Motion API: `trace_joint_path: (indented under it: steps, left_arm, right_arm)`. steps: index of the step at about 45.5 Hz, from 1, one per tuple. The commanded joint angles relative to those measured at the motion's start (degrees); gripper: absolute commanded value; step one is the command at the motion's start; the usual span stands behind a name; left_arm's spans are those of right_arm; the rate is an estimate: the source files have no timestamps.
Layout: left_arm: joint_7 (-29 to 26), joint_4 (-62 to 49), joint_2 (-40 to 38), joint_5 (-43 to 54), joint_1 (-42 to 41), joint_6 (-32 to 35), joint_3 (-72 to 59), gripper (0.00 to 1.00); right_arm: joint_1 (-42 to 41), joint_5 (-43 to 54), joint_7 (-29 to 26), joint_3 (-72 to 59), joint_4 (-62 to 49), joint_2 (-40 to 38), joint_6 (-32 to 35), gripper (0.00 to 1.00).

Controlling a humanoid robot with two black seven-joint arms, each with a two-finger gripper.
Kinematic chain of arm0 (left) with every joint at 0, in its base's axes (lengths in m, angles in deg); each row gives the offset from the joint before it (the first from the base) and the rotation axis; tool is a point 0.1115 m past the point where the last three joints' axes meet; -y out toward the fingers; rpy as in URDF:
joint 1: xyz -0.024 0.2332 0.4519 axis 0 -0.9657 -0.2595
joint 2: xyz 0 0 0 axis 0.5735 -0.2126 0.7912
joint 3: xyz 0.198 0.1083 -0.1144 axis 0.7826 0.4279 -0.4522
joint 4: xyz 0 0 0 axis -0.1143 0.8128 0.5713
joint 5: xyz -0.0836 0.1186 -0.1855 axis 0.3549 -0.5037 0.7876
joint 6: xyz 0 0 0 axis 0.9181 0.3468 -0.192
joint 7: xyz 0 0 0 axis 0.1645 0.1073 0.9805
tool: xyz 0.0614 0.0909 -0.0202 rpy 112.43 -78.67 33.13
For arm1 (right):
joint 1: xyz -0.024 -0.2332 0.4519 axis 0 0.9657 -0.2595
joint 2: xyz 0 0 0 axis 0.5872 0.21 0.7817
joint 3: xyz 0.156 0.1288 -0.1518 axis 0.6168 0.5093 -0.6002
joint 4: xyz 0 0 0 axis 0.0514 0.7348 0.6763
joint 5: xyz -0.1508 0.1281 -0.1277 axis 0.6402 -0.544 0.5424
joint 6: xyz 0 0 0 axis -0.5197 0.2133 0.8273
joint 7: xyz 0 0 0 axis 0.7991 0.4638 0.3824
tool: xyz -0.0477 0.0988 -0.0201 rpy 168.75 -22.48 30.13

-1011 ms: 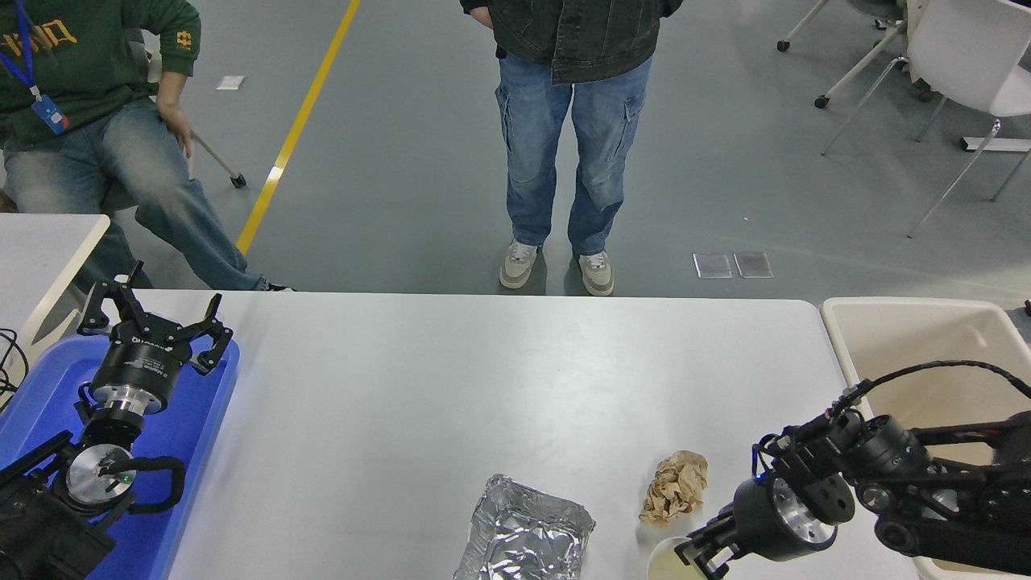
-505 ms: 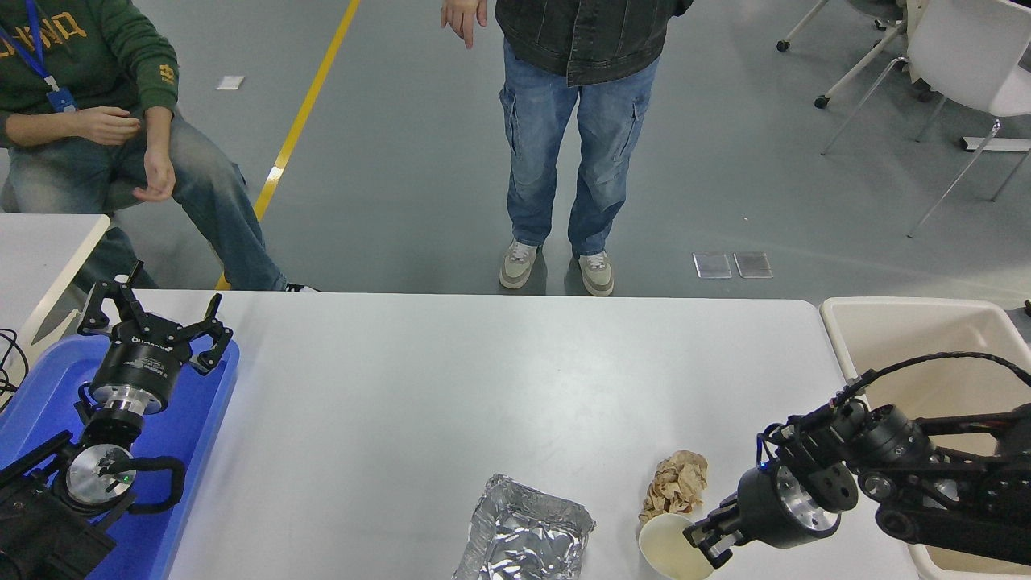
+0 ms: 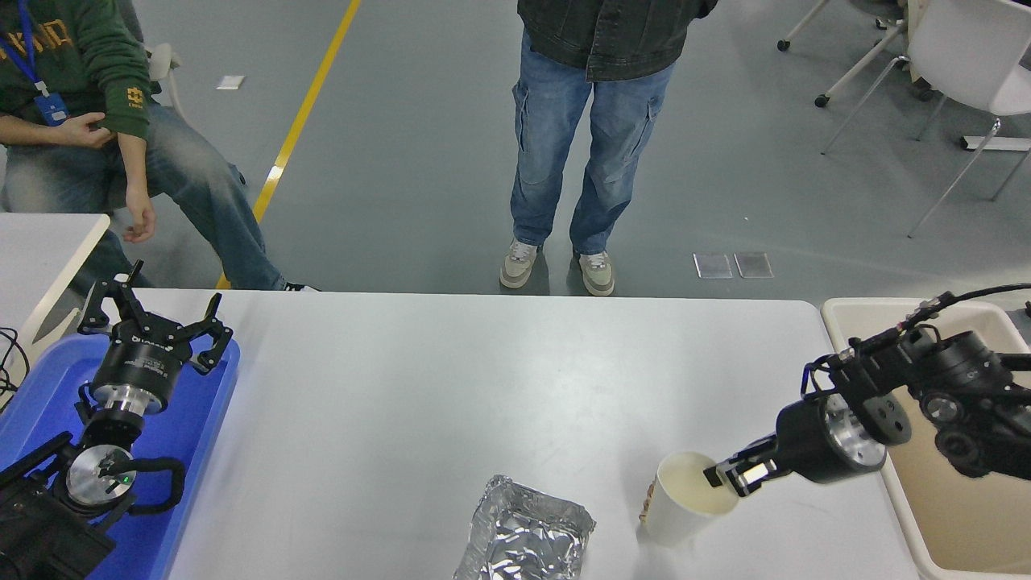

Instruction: Clean the table surface

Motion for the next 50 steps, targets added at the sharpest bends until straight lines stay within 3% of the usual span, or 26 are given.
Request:
trace_joint_path:
  steps: [1,21,39,50]
  left_arm:
    - [0.0,0.1,0.0,0.0,-0.1,0.0,0.0,1.00]
    - [0.0,0.1,0.0,0.0,-0.1,0.0,0.0,1.00]
    - [0.0,0.0,0.0,0.0,-0.1,0.0,0.0,1.00]
    - [0.0,0.1,0.0,0.0,-0.1,0.0,0.0,1.00]
  right_arm:
    - [-2.3,-5.9,2.0,10.9,1.5,-9.1,8.7,0.00]
    - [-2.0,-14.5,2.4,24.2,-2.2,-21.3,10.0,0.00]
    - [-1.3,-19.9,2.5,23.3,-9.1,-23.7,2.6,0.00]
    - [8.1,-25.3,3.5,22.4,-14.4,-23.4,-8.1,0.00]
